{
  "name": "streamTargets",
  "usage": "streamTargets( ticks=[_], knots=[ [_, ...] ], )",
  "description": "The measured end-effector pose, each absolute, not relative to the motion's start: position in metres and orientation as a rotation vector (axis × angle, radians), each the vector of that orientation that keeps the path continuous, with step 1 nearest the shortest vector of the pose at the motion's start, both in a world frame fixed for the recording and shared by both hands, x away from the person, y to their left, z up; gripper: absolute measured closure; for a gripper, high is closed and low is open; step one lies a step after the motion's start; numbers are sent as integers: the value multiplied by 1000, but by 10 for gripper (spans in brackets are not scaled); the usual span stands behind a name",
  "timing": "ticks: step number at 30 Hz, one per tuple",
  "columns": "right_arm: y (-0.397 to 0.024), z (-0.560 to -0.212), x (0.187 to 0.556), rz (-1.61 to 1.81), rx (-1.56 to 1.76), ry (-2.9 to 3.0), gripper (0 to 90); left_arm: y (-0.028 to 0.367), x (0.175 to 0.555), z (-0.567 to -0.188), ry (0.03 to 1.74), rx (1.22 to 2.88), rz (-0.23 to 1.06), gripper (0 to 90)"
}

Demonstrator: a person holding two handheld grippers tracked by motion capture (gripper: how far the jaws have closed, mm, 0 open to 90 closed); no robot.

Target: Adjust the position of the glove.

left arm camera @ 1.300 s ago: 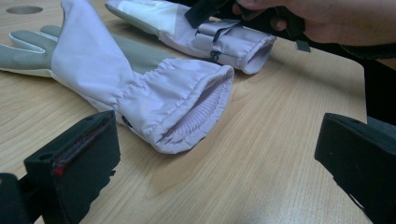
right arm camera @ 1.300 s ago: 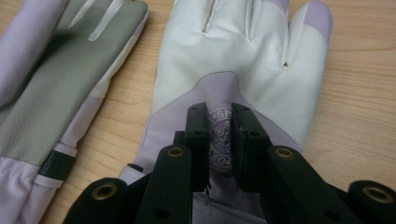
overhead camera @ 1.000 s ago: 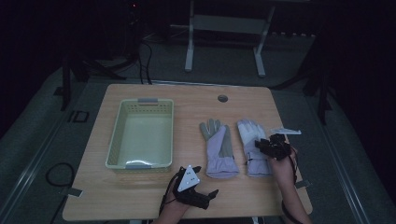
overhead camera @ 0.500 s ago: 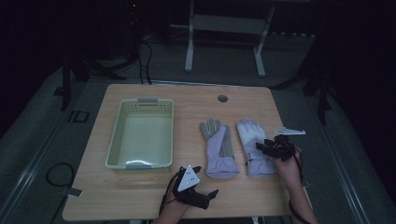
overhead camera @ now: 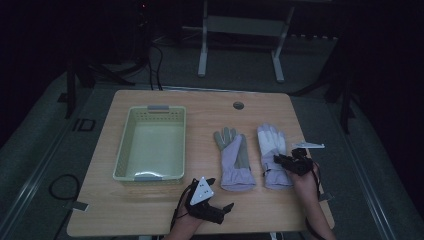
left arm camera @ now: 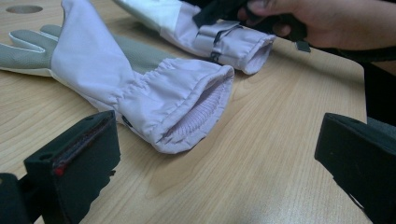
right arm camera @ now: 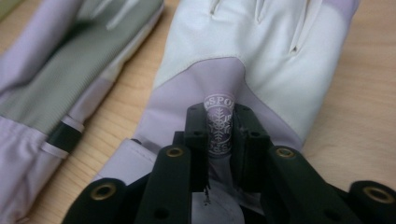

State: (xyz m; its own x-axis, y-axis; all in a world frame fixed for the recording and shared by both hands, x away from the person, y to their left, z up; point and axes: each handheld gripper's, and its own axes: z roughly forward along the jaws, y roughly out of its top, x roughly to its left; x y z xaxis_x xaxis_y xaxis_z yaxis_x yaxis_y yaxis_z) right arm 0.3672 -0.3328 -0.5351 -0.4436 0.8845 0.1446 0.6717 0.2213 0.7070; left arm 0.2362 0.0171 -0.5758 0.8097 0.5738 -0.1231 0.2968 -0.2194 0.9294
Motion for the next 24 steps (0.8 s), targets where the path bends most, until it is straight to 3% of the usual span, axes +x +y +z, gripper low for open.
streamTargets(
  ticks=[14, 19, 24],
  knots=[
    [-324, -457, 352, 1212, 1430, 2103, 798, 17, 235, -576, 658, 1817, 309, 3],
    [-304, -419, 341, 1281, 1329, 2066, 798, 17, 234, -576, 651, 1816, 314, 2],
    [-280, -406, 338, 1264, 1287, 2076, 798, 18, 233, -575, 652, 1806, 325, 2]
  ],
)
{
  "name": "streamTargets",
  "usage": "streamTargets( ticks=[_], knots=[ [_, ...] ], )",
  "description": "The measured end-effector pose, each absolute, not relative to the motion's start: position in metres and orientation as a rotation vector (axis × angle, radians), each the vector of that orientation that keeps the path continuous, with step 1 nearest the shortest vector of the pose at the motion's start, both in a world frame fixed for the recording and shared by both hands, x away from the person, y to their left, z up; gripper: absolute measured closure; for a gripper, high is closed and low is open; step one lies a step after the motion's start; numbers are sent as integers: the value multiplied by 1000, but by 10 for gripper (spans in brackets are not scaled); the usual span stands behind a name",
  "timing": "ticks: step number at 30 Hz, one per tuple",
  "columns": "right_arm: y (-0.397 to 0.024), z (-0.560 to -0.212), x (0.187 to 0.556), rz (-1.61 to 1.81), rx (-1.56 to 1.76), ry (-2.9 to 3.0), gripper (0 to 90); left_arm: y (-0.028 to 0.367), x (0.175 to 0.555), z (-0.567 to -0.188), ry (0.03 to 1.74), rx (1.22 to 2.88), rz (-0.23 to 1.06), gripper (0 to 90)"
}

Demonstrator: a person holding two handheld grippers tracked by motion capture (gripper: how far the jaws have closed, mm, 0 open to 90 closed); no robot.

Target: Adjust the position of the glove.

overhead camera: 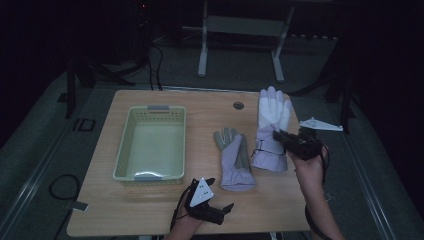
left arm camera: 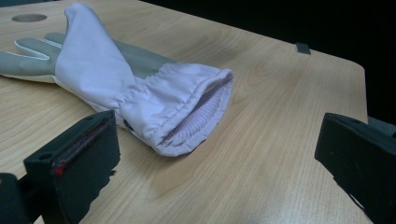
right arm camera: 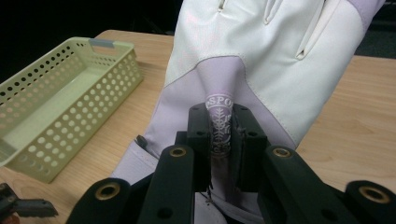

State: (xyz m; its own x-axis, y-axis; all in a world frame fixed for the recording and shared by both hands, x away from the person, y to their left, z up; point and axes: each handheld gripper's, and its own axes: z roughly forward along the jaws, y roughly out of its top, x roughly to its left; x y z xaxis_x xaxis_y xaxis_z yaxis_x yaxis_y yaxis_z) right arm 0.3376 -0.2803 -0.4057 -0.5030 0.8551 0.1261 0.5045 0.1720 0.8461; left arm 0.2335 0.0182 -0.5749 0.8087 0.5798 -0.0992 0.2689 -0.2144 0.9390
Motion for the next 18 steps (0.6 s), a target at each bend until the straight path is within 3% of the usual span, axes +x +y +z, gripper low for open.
streamTargets(
  ticks=[9, 18],
  knots=[
    [-230, -423, 334, 1284, 1250, 2186, 799, 20, 229, -573, 653, 1784, 376, 1],
    [-207, -457, 335, 1197, 1305, 2259, 797, 21, 228, -573, 674, 1771, 406, 1]
  ],
)
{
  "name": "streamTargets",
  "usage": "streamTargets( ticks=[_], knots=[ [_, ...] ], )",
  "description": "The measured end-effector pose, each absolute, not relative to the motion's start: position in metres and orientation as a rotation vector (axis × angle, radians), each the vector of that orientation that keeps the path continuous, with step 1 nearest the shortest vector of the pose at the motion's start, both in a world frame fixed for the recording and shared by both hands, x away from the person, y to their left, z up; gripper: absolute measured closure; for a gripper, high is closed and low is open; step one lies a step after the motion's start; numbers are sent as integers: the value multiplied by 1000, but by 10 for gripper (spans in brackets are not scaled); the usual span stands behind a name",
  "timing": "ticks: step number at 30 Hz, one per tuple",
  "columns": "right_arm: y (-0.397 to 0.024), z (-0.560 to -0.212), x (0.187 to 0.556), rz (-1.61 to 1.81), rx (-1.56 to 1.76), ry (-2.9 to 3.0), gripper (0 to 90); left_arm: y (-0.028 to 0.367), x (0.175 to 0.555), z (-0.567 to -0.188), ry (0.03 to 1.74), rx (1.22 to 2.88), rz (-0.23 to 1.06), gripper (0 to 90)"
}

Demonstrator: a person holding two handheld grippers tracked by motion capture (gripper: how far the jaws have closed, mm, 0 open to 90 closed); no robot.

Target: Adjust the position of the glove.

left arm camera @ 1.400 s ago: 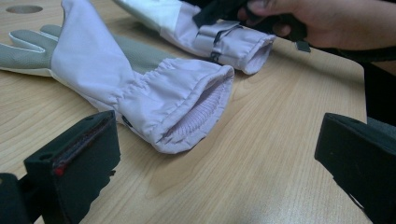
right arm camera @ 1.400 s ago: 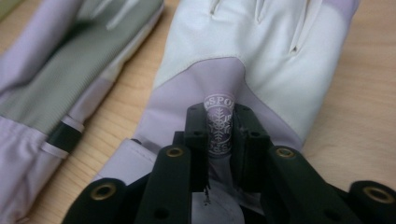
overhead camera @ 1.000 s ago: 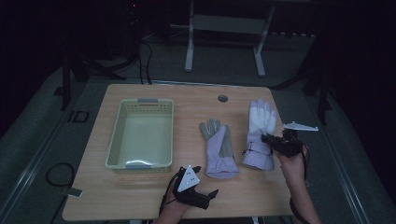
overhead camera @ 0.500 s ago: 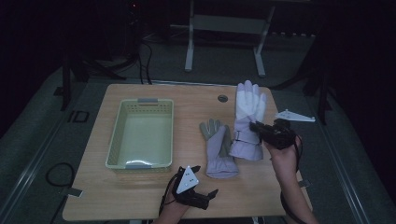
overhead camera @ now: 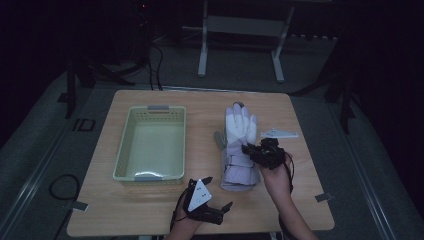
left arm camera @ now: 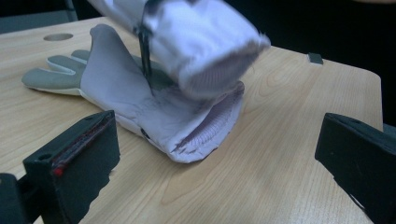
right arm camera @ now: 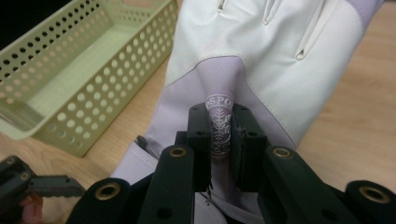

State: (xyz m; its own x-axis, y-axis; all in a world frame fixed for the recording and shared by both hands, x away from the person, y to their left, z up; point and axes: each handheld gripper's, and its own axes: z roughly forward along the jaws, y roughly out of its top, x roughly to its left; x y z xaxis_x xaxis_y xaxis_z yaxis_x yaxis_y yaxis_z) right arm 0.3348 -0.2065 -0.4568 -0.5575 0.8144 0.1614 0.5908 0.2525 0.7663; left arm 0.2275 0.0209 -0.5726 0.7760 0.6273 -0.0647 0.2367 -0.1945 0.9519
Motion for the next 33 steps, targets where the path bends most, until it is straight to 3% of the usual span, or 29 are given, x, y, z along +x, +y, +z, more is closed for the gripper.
streamTargets(
  ticks=[26, 33],
  knots=[
    [-195, -513, 361, 992, 1401, 2321, 763, 19, 230, -574, 679, 1793, 393, 2],
    [-199, -500, 358, 1039, 1253, 2377, 580, 16, 229, -575, 658, 1813, 419, 1]
  ],
)
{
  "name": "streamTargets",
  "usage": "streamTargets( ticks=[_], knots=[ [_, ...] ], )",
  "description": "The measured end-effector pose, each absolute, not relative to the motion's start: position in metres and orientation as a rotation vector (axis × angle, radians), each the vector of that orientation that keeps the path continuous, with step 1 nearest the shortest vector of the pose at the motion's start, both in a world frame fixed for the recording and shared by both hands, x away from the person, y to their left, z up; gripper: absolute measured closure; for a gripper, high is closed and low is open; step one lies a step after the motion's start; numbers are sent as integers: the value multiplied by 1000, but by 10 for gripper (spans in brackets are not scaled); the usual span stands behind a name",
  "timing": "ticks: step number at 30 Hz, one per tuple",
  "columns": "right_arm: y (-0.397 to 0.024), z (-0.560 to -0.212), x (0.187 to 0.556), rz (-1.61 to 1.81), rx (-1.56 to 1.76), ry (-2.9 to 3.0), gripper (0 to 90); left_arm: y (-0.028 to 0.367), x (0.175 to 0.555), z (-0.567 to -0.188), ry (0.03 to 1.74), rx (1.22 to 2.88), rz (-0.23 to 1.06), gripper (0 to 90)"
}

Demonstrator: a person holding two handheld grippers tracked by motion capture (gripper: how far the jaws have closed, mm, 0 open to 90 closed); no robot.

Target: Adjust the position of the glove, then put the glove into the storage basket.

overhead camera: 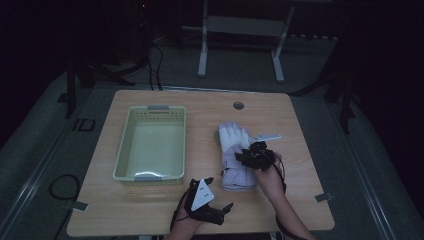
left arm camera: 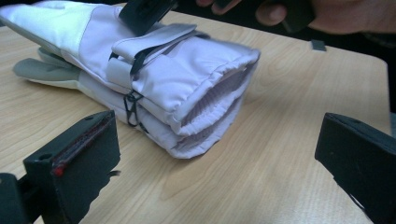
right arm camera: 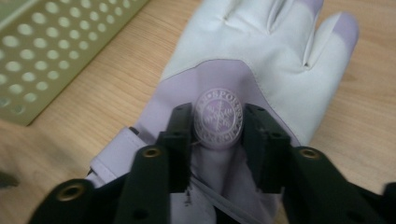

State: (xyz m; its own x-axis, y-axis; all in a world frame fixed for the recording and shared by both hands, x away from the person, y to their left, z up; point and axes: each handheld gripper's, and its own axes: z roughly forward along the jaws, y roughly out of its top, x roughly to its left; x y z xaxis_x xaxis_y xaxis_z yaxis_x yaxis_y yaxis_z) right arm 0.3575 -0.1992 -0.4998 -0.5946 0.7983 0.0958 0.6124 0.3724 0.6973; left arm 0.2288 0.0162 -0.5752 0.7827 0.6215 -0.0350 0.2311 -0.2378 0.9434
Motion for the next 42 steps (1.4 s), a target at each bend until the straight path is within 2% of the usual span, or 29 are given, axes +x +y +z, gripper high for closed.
streamTargets(
  ticks=[9, 10, 12, 18, 25, 31, 35, 37, 39, 41, 42],
  knots=[
    [-231, -487, 353, 1236, 1206, 2384, 226, 17, 231, -576, 665, 1802, 396, 2],
    [-234, -486, 353, 1251, 1208, 2371, 229, 17, 231, -576, 667, 1799, 391, 2],
    [-241, -484, 353, 1305, 1197, 2362, 177, 18, 232, -576, 663, 1797, 371, 2],
    [-255, -477, 352, 1308, 1046, 2350, 180, 22, 235, -571, 656, 1783, 295, 3],
    [-267, -464, 356, 1290, 952, 2388, 174, 22, 236, -545, 678, 1756, 357, 3],
    [-267, -463, 362, 1297, 978, 2393, 129, 21, 262, -523, 764, 1729, 227, 3],
    [-263, -468, 365, 1289, 973, 2403, 114, 15, 280, -504, 790, 1758, 236, 3],
    [-260, -470, 367, 1267, 966, 2404, 138, 10, 290, -494, 815, 1785, 290, 3],
    [-258, -471, 368, 1264, 952, 2400, 210, 2, 303, -485, 865, 1844, 340, 3],
    [-257, -471, 369, 1241, 943, 2398, 243, 1, 308, -483, 869, 1851, 343, 3],
    [-254, -473, 373, 1226, 960, 2388, 346, -2, 317, -481, 886, 1850, 352, 24]
  ],
)
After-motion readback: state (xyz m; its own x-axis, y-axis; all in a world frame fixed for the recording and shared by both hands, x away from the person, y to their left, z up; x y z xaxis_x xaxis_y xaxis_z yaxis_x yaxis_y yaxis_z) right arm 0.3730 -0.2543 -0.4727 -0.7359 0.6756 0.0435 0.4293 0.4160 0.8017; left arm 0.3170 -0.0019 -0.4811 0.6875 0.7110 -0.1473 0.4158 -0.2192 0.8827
